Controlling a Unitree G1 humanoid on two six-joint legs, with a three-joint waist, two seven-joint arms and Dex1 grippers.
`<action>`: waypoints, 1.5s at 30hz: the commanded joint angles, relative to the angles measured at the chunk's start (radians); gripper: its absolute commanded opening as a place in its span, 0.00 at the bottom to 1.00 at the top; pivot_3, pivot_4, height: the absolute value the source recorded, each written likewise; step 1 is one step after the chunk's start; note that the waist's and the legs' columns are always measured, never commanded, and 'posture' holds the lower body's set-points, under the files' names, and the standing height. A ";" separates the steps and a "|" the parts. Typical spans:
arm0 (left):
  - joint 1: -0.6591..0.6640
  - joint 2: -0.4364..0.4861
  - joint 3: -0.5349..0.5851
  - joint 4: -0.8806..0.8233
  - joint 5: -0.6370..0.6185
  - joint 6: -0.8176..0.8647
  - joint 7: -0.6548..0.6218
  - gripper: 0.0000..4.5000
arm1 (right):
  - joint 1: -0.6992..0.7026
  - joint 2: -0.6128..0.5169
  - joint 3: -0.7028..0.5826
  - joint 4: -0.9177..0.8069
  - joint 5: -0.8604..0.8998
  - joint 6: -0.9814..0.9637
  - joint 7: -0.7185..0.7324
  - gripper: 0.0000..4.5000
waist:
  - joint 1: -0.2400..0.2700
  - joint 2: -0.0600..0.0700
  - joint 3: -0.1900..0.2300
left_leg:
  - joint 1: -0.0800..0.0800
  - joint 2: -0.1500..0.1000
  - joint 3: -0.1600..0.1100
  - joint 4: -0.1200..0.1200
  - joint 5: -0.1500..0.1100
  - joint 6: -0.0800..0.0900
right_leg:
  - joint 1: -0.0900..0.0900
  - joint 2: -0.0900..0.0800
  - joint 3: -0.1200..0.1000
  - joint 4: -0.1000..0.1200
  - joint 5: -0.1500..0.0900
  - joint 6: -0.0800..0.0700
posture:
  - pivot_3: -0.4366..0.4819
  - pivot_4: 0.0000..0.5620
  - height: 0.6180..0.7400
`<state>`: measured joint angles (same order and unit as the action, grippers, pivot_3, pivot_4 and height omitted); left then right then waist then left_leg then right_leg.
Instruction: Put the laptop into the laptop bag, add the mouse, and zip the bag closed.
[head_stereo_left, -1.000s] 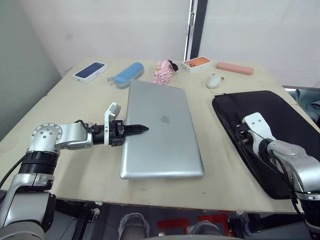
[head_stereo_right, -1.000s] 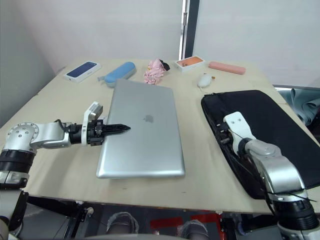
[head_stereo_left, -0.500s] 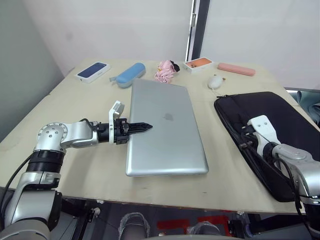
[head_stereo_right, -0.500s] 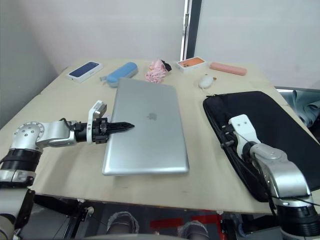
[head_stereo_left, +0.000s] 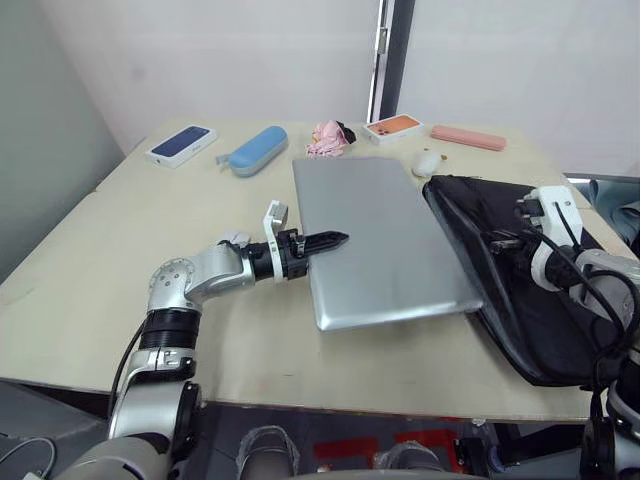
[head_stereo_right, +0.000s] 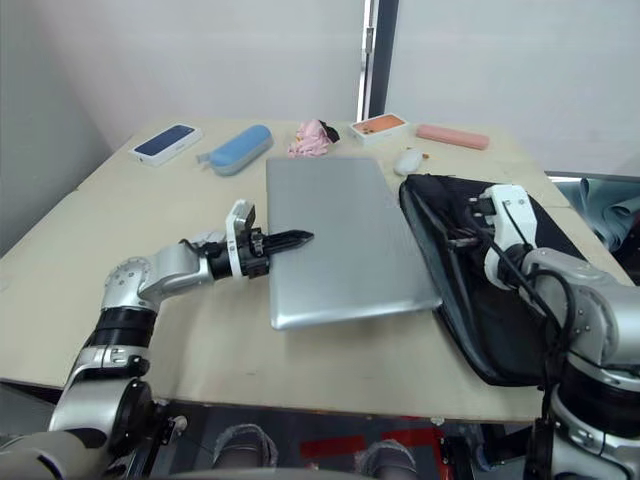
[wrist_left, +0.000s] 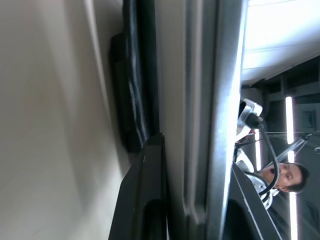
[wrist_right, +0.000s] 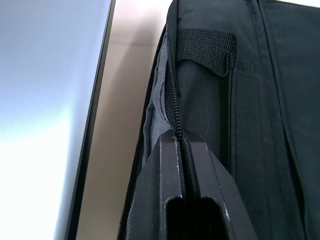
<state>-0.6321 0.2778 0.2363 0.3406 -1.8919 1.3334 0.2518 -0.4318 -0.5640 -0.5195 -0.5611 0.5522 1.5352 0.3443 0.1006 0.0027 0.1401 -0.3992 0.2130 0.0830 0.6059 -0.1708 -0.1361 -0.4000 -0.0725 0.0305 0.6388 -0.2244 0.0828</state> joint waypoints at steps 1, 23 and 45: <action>-0.032 -0.065 0.071 -0.022 -0.080 0.020 0.025 0.08 | -0.036 -0.004 -0.017 -0.053 0.018 0.010 -0.001 0.00 | 0.001 0.000 0.000 | 0.000 0.000 0.000 0.000 0.000 0.000 | 0.000 0.000 0.000 0.000 0.000 0.000 | 0.48 0.27 1.00; -0.009 -0.153 0.014 0.010 -0.080 0.035 0.124 0.08 | -0.176 0.201 0.055 -0.109 0.012 0.079 -0.104 0.00 | 0.004 0.001 0.000 | 0.000 0.000 0.000 0.000 0.000 0.000 | 0.000 0.000 0.000 0.000 0.000 0.001 | 0.48 0.27 1.00; -0.043 -0.220 -0.092 0.053 -0.024 -0.093 0.072 0.08 | -0.264 0.625 0.086 -0.120 0.011 0.079 -0.291 0.00 | 0.000 0.002 0.001 | 0.000 0.000 0.000 -0.005 0.000 0.000 | -0.001 0.000 -0.001 -0.004 0.000 0.001 | 0.48 0.27 1.00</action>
<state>-0.6204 0.0672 0.1302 0.4245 -1.8736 1.2217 0.4130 -0.6691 0.0553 -0.4405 -0.6463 0.5470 1.6094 0.0552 0.1008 0.0046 0.1407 -0.3997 0.2126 0.0830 0.6004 -0.1705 -0.1367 -0.4007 -0.0728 0.0293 0.6342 -0.2239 0.0836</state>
